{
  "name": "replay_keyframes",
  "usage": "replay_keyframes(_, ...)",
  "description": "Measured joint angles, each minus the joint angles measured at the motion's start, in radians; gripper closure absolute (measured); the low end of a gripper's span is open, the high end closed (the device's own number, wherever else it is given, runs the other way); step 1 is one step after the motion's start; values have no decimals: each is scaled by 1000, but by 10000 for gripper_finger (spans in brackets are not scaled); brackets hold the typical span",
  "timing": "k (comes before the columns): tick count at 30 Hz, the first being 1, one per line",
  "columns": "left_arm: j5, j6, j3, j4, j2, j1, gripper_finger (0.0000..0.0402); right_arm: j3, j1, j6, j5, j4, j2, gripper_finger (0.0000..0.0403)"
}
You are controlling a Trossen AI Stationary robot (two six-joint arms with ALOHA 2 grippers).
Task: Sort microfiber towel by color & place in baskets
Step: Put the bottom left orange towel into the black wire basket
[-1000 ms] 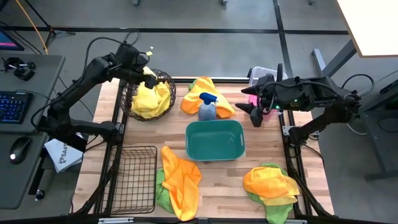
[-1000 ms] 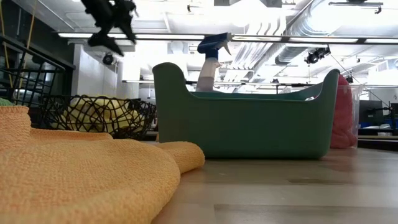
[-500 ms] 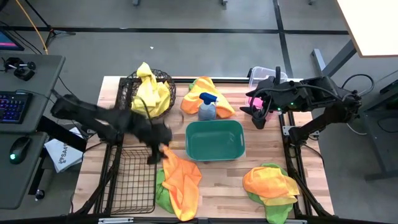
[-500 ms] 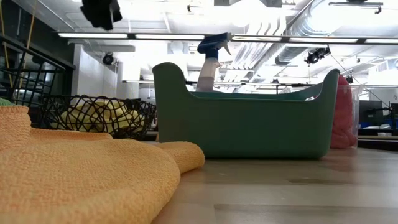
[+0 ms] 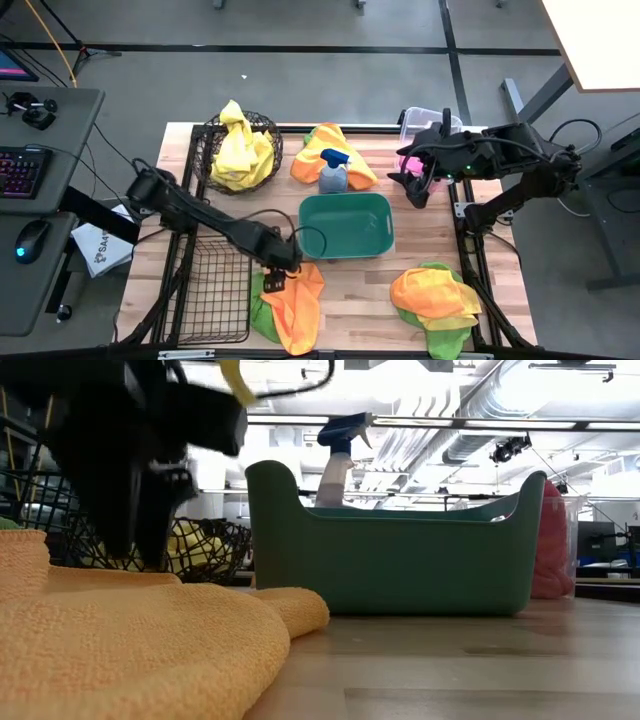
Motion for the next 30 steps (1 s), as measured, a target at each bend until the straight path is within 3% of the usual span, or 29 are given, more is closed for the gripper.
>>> replay_keyframes(6, 14, 56, 0, 48, 87, 0, 132, 0, 0, 0, 0, -25, 0, 114)
replay_keyframes(9, 11, 86, 0, 51, 110, 0, 158, 0, 0, 0, -1, -25, 0, 114)
replay_keyframes(11, 10, 89, 1, 54, 108, 0, 205, 0, 0, 0, -1, -25, 0, 114)
replay_keyframes(15, 11, 85, 15, 43, 49, 1, 365, 0, 0, 1, -1, -24, 0, 114)
replay_keyframes(16, 11, 74, 22, 44, 21, 2, 380, 0, 0, 1, -1, -23, 0, 114)
replay_keyframes(24, 10, 146, 123, -50, -297, 21, 396, 0, 0, 1, 26, -18, 1, 114)
replay_keyframes(30, -95, 147, 189, -64, -528, 34, 400, 0, 0, 27, 53, 8, 1, 114)
